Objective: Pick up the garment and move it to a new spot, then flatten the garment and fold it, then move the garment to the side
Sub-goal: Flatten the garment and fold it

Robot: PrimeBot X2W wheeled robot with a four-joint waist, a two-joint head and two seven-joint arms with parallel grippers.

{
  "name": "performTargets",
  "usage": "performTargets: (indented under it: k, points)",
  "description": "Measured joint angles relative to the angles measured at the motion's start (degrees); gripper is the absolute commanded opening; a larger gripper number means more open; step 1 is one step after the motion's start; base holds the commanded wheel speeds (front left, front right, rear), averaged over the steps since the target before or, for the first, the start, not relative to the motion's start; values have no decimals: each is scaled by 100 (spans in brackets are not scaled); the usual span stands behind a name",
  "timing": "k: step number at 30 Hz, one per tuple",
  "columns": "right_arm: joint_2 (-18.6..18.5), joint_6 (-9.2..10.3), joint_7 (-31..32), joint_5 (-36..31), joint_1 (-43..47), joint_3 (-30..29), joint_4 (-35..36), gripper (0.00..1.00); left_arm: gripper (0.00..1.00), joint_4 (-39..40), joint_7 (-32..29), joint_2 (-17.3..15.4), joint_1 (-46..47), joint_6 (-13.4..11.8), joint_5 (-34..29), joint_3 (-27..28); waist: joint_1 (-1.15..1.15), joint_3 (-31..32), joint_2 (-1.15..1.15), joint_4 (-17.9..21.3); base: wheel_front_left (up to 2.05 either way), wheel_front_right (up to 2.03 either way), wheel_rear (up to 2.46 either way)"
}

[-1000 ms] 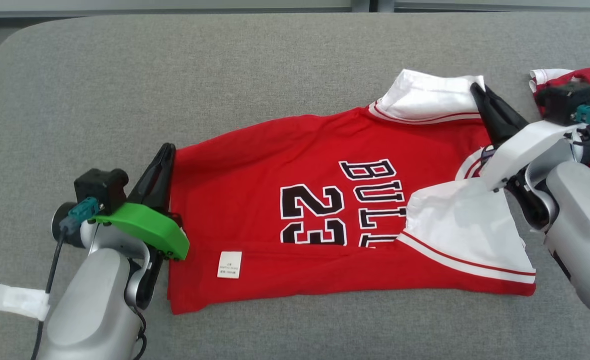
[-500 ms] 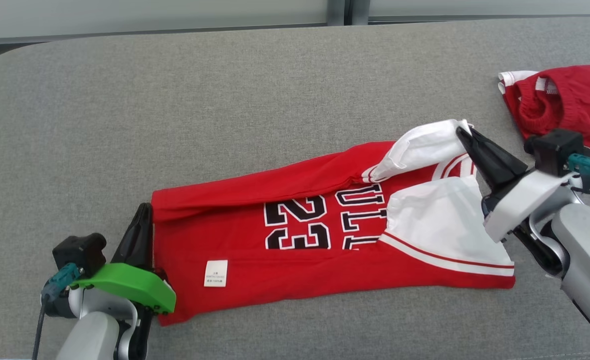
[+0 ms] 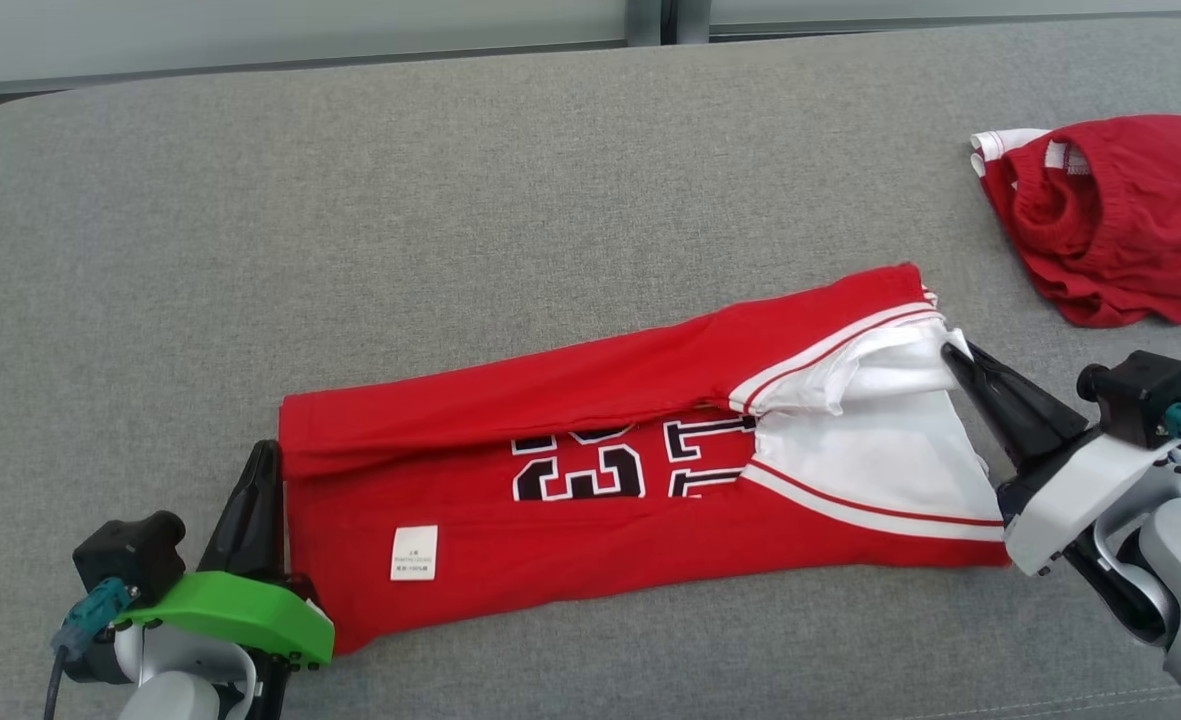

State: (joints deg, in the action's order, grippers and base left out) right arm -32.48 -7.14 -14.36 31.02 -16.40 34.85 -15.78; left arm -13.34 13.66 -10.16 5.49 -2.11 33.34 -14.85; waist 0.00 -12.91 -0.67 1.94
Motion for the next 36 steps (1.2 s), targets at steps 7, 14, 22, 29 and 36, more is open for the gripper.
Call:
performTargets:
  k: [7, 14, 22, 29, 36]
  points:
    - [-30, 0, 0, -93, 500, -107, 230, 0, 0, 267, -49, -16, -297, -93, 27, 16, 0, -12, 0, 41, 0, 0, 0]
    - [-31, -1, 0, -454, 612, 9, 277, 3, 0, 257, -181, -21, -554, -102, 71, -34, 0, 2, 0, 141, 0, 0, 0]
    - [-182, -1, 0, -1115, 641, -48, 294, 95, 0, 105, -331, -69, -569, -145, 67, -66, 0, 22, 0, 194, 0, 0, 0]
    - [-229, -1, 0, -1463, 918, 16, 287, 100, 11, 79, -411, -77, -595, -151, 68, -65, 0, 52, 0, 219, 0, 0, 0]
    - [-354, 15, 0, -1548, 1317, -165, 310, 100, 100, 88, -480, -127, -837, -197, 140, -22, 0, 112, 0, 247, 0, 0, 0]
